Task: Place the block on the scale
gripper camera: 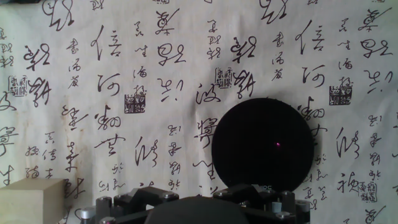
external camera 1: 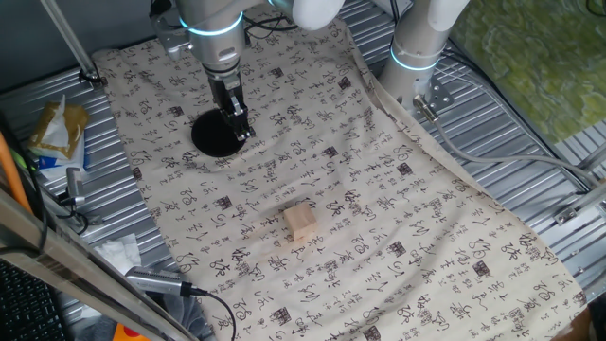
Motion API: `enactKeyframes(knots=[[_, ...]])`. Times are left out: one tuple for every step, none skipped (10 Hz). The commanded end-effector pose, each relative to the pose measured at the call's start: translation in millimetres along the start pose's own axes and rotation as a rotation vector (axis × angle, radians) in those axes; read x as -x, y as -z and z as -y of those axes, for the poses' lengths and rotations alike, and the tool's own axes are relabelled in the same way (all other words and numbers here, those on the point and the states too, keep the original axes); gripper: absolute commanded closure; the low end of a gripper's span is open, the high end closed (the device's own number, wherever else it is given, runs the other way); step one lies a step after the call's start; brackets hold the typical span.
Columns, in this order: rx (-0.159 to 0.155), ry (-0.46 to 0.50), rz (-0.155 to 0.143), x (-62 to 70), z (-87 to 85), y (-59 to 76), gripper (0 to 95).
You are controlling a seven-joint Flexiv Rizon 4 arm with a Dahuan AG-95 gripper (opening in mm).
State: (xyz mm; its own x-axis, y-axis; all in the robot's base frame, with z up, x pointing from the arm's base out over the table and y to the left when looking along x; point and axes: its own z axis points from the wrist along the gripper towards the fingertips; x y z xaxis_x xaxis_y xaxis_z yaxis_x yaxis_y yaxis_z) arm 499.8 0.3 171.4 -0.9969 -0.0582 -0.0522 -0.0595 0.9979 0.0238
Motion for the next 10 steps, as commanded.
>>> enactKeyframes(knots=[[0.029, 0.055, 0.057, -0.3, -0.1, 0.6, 95.0], [0.029, 0.046, 0.057, -0.2, -0.1, 0.6, 95.0], [0.031, 0.046, 0.058, -0.2, -0.1, 0.6, 95.0], [0.031, 0.046, 0.059, -0.2, -0.1, 0.6, 95.0], [0.031, 0.051, 0.06, -0.3, -0.2, 0.7, 95.0], [0.031, 0.053, 0.06, -0.3, -0.2, 0.7, 95.0], [0.031, 0.052, 0.06, -0.3, -0.2, 0.8, 95.0], [0.029, 0.049, 0.058, -0.3, -0.2, 0.8, 95.0], [0.029, 0.048, 0.058, -0.3, -0.2, 0.8, 95.0], [0.029, 0.047, 0.058, -0.3, -0.2, 1.0, 95.0]])
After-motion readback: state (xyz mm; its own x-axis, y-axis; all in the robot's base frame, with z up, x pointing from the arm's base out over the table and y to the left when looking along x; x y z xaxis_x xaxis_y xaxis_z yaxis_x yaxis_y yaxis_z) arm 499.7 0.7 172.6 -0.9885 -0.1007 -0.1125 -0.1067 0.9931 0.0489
